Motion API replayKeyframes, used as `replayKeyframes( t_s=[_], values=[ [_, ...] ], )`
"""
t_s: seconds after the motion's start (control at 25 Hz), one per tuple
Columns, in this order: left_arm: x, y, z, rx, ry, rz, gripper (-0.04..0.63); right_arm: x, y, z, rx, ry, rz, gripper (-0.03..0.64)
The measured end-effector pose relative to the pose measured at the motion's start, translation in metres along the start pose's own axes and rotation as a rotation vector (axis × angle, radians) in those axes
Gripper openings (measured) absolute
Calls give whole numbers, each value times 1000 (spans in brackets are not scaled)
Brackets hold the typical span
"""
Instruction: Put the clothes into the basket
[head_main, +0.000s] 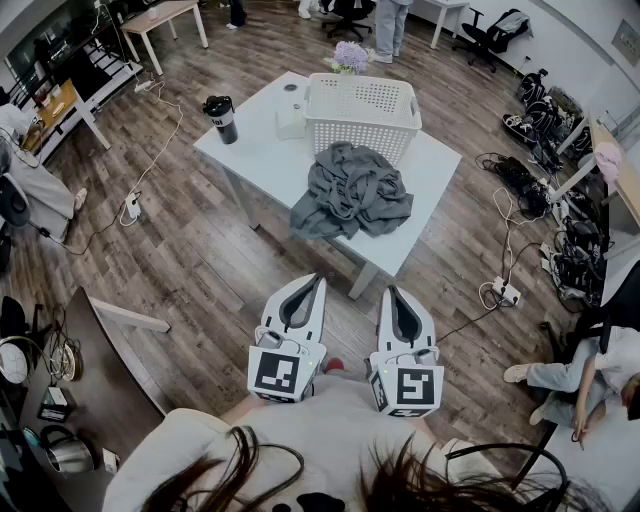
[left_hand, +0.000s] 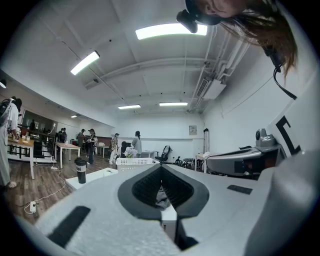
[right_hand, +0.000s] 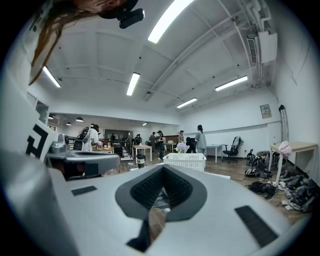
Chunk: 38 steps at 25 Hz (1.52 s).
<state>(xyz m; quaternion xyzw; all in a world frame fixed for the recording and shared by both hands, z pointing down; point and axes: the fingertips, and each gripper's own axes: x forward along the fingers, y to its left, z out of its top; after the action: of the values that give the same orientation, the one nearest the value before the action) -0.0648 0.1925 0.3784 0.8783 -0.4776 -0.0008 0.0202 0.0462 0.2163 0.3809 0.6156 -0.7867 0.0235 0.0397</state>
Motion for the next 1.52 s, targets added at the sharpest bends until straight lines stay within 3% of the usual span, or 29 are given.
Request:
replayKeyframes(
  t_s=[0.52, 0.76, 1.12, 1.52],
  values=[
    [-3, 3, 2, 12, -2, -11, 11, -1, 5, -2, -3, 6, -9, 11],
    [-4, 12, 1, 14, -3, -25, 11, 5, 18, -1, 25, -22, 31, 12],
    [-4, 24, -10, 9, 8, -64, 11, 9, 29, -14, 38, 3, -9, 12],
    [27, 46, -15, 7, 9, -56, 11, 44, 17, -12, 29, -13, -17, 12]
  ],
)
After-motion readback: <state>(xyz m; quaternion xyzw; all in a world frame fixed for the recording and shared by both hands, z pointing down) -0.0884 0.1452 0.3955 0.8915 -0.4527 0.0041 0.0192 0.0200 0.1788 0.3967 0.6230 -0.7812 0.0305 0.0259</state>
